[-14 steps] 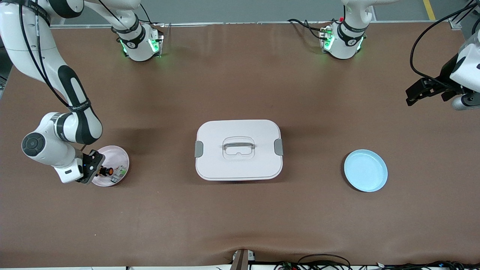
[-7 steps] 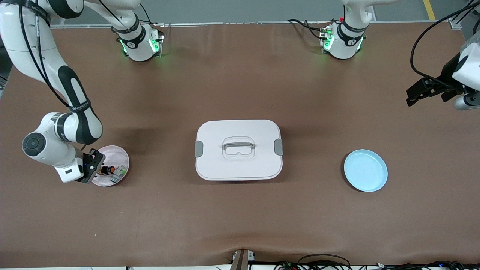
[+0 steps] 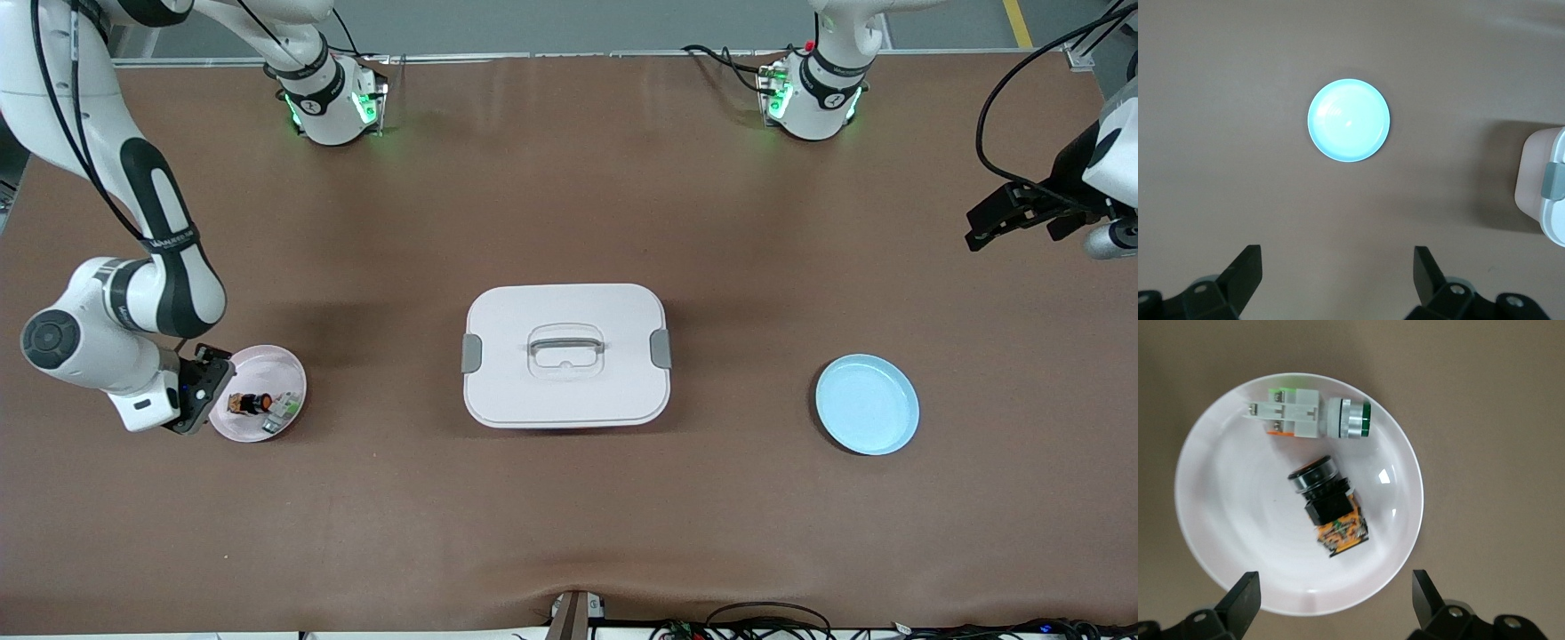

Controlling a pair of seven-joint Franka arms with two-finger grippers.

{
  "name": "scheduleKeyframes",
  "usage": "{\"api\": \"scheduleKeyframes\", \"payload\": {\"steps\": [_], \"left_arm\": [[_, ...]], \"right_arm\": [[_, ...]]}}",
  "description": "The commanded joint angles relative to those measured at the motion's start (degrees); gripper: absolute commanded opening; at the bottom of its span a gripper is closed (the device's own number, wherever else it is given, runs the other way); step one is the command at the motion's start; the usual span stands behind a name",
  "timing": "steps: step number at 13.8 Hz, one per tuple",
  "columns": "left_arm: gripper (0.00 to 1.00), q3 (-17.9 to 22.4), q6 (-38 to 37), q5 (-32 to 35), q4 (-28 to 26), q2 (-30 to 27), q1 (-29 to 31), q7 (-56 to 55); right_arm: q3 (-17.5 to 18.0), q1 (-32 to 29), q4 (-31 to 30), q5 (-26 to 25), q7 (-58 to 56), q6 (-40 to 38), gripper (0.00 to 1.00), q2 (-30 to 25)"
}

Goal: Transfer orange switch to right arm and place

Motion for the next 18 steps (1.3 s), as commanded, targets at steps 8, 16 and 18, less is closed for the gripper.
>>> {"api": "scheduleKeyframes", "payload": {"steps": [8, 16, 18], "left_arm": [[1.00, 0.2, -2.0, -1.0, 0.7, -0.9, 0.3, 1.8], [1.00, 0.4, -2.6, -1.1, 0.9, -1.0, 1.1, 1.6], [1.00, 0.3, -2.6, -1.1, 0.9, -1.0, 1.2, 1.6]], "right_arm": [[0.2, 2.1, -1.3, -0.7, 43.1, -14.7, 1.00, -10.9], [0.5, 2.9, -1.1, -0.5, 65.3, -20.0, 1.00, -21.6], [0.5, 3.0, -1.3, -0.5, 67.6, -20.6, 1.00, -24.5]]}}
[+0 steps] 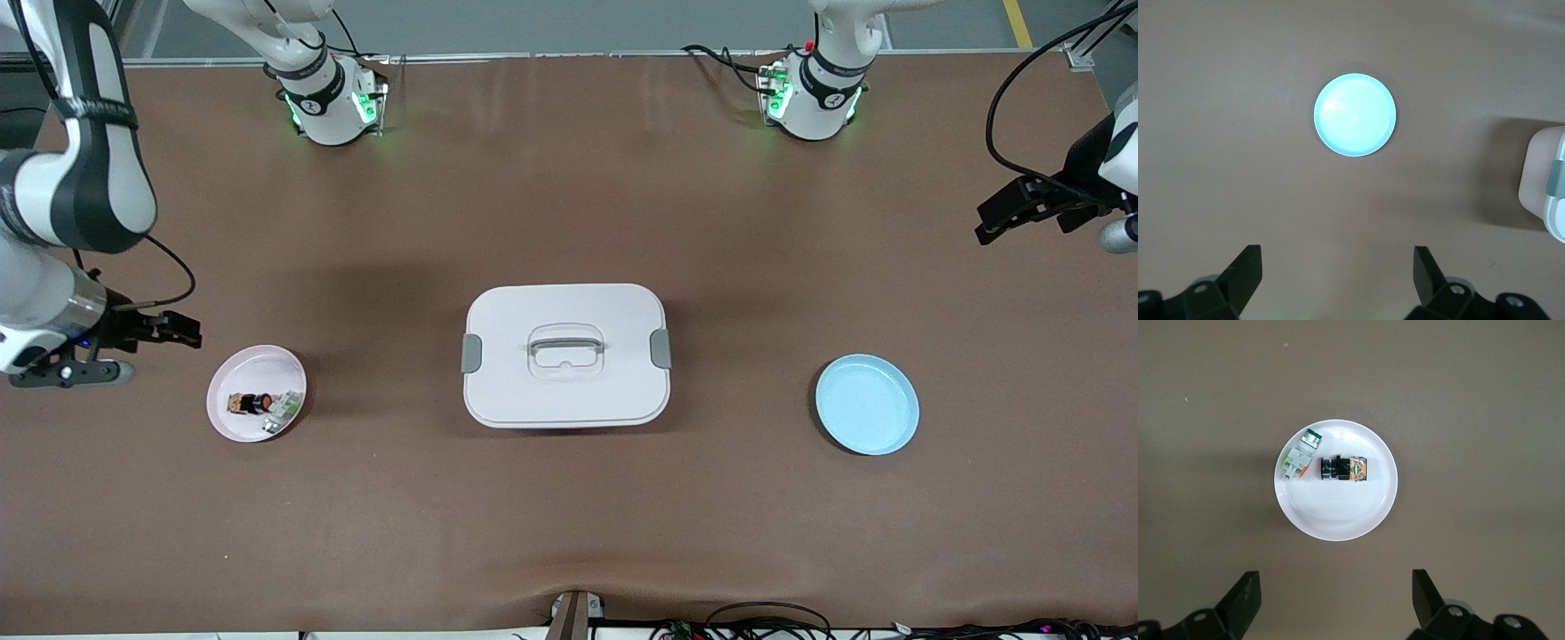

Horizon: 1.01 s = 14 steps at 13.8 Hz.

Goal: Transfer orange switch to right arm and place

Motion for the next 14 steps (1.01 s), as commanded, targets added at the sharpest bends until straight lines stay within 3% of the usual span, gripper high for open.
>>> {"api": "scheduleKeyframes", "payload": {"steps": [1, 9, 12, 14], "left_arm": [[1.00, 0.1, -1.0, -1.1, 0.2, -0.9, 0.3, 1.5], [1.00, -0.5, -2.6, -2.0, 1.3, -0.9, 0.3, 4.8], [1.00, -0.5, -2.7, -2.0, 1.5, -0.9, 0.1, 4.4], [1.00, -0.5, -2.7, -2.0, 1.6, -0.7, 0.0, 4.4]], "right_arm": [[0.2, 0.3, -1.4, -0.4, 3.5, -1.9, 1.00, -5.2], [0.4, 0.4, -1.4, -0.3, 3.6, -3.6, 1.00, -17.5], [0.2, 0.0, 3.9, 1.8, 4.0, -7.4, 1.00, -17.1], [0.0, -0.4, 9.1, 4.7, 6.4, -7.6, 1.00, -13.9]]}}
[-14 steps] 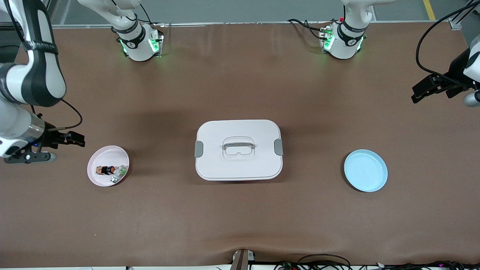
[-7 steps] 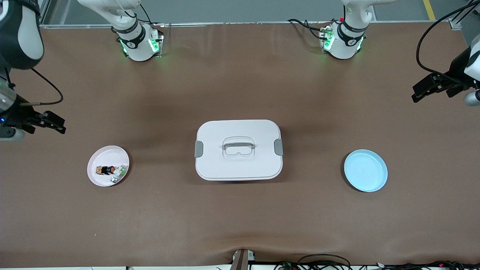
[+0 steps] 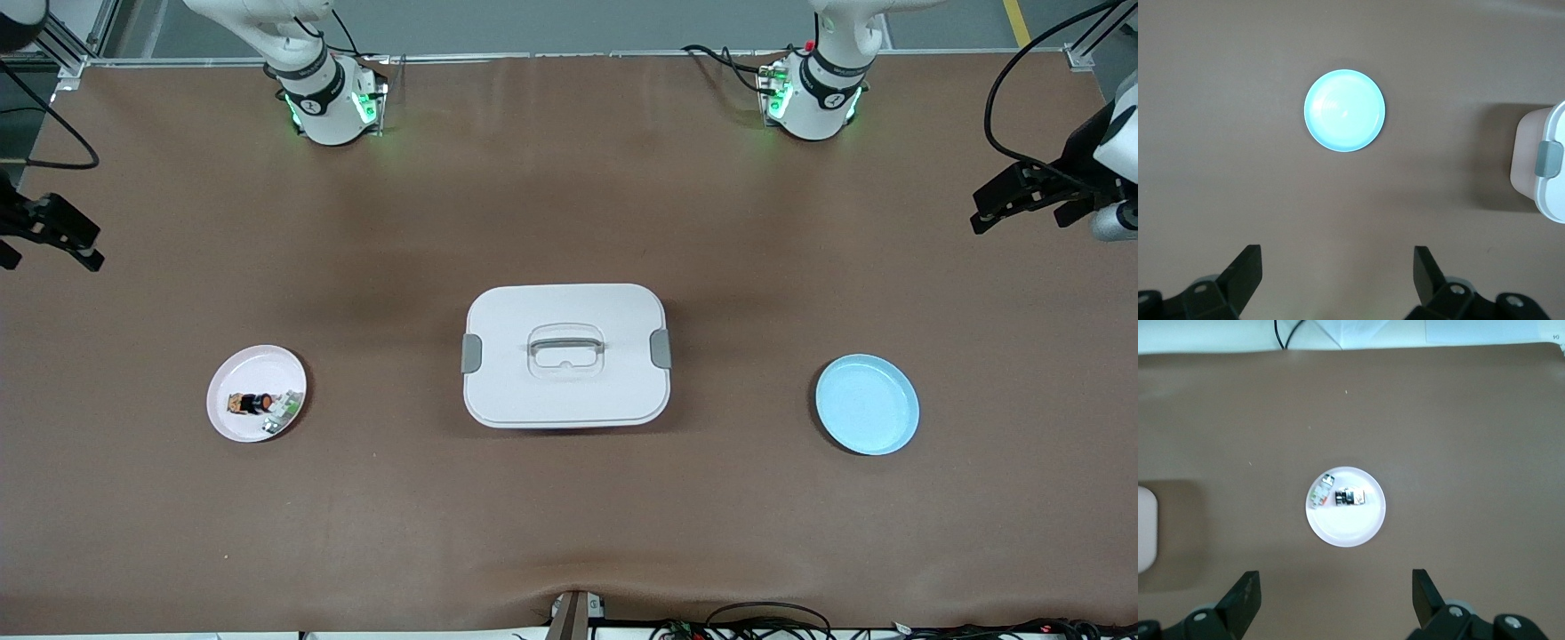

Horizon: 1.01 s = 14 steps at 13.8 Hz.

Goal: Transfer orange switch to right arm and place

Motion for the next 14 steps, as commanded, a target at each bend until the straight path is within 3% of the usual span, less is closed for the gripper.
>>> {"api": "scheduleKeyframes", "payload": {"steps": [1, 4, 10, 14], "left_arm": [[1.00, -0.1, -1.1, -0.9, 1.4, -0.2, 0.4, 1.3], [1.00, -0.1, -1.1, -0.9, 2.2, 0.1, 0.2, 1.1], [1.00, -0.1, -2.3, -1.0, 2.1, 0.2, 0.1, 0.1], [1.00, -0.1, -2.4, -0.9, 2.1, 0.2, 0.2, 0.2]], "right_arm": [[0.0, -0.7, 7.1, 2.2, 2.4, -1.7, 1.00, 4.2], [0.0, -0.1, 8.6, 1.7, 2.5, -3.8, 1.00, 4.4], [-0.2, -0.7, 8.6, 1.5, 2.3, -17.2, 1.00, 2.1], [-0.3, -0.7, 8.6, 1.5, 2.4, -19.6, 1.00, 2.0]]}}
